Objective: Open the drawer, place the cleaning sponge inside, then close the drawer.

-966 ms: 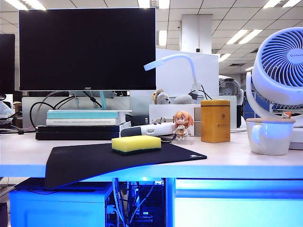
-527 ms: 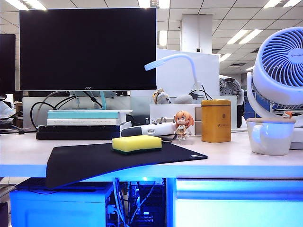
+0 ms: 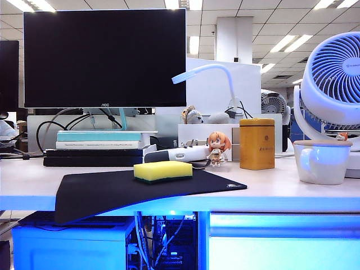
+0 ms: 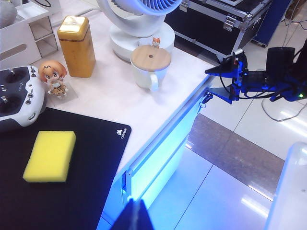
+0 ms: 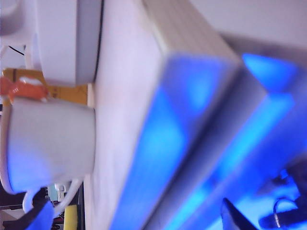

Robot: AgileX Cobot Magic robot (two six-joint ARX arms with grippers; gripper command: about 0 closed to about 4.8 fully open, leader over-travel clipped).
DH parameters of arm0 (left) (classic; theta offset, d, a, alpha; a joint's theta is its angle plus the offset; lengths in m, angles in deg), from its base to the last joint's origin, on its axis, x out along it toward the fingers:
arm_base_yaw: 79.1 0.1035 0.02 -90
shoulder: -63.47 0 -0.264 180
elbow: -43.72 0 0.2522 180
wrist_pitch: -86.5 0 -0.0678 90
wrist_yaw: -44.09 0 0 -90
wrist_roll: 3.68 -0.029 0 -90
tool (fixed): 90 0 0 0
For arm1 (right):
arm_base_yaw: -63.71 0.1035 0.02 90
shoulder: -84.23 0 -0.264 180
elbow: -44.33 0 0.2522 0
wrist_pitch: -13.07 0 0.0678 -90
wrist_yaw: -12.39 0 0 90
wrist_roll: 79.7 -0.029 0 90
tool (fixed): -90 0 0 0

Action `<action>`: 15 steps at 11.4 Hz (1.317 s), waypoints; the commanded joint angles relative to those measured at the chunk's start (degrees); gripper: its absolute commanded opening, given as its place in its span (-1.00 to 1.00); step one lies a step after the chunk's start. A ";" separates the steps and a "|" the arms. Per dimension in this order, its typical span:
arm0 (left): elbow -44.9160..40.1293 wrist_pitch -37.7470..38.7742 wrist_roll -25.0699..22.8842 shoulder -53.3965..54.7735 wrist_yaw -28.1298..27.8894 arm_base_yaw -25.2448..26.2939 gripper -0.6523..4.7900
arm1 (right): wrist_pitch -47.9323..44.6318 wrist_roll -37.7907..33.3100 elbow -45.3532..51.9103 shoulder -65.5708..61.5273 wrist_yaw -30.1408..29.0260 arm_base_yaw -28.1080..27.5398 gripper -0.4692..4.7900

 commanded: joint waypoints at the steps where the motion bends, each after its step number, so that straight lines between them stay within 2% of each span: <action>1: 0.31 -0.39 0.00 -0.07 0.20 -0.02 -0.78 | 3.43 1.14 -2.84 -1.05 -1.66 0.20 1.00; 6: 0.31 -0.31 0.02 -0.07 0.22 -0.02 -0.78 | 3.34 1.16 -7.41 -3.39 -3.04 5.35 1.00; 8: 0.31 -0.28 0.02 -0.07 0.22 -0.02 -0.78 | -1.49 2.01 -7.54 -3.45 -5.64 5.68 1.00; 15: 0.31 -0.24 0.00 -0.07 0.22 -0.02 -0.78 | -3.89 1.53 -7.52 -3.43 -7.54 5.62 1.00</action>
